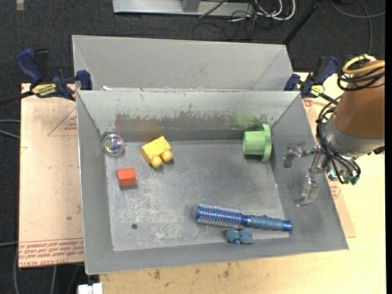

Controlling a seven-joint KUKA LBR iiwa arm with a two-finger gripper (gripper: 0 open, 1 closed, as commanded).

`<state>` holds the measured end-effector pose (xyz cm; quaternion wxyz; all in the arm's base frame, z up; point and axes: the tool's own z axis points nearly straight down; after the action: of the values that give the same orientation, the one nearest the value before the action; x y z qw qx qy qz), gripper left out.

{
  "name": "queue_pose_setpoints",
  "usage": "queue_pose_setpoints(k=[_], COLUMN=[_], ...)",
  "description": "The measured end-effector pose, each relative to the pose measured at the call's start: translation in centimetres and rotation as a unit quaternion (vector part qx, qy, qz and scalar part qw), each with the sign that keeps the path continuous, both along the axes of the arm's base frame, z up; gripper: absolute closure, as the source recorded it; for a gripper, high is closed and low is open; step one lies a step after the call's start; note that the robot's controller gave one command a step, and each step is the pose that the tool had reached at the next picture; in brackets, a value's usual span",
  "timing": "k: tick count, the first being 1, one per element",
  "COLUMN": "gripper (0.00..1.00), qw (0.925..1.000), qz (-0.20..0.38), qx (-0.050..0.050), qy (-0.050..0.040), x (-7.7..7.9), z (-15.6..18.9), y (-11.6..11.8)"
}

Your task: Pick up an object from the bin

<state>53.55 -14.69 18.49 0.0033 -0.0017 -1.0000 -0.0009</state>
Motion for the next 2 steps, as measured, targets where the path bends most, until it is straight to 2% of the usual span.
queue_pose_setpoints(k=[1, 2], gripper=[0.0, 0.0], qw=[0.9998, 1.0], qz=[0.021, -0.009], qx=[0.001, 0.001], qy=[-0.0006, -0.0035], x=[-0.6, -2.9], z=[-11.7, -8.4], y=[9.9, 16.2])
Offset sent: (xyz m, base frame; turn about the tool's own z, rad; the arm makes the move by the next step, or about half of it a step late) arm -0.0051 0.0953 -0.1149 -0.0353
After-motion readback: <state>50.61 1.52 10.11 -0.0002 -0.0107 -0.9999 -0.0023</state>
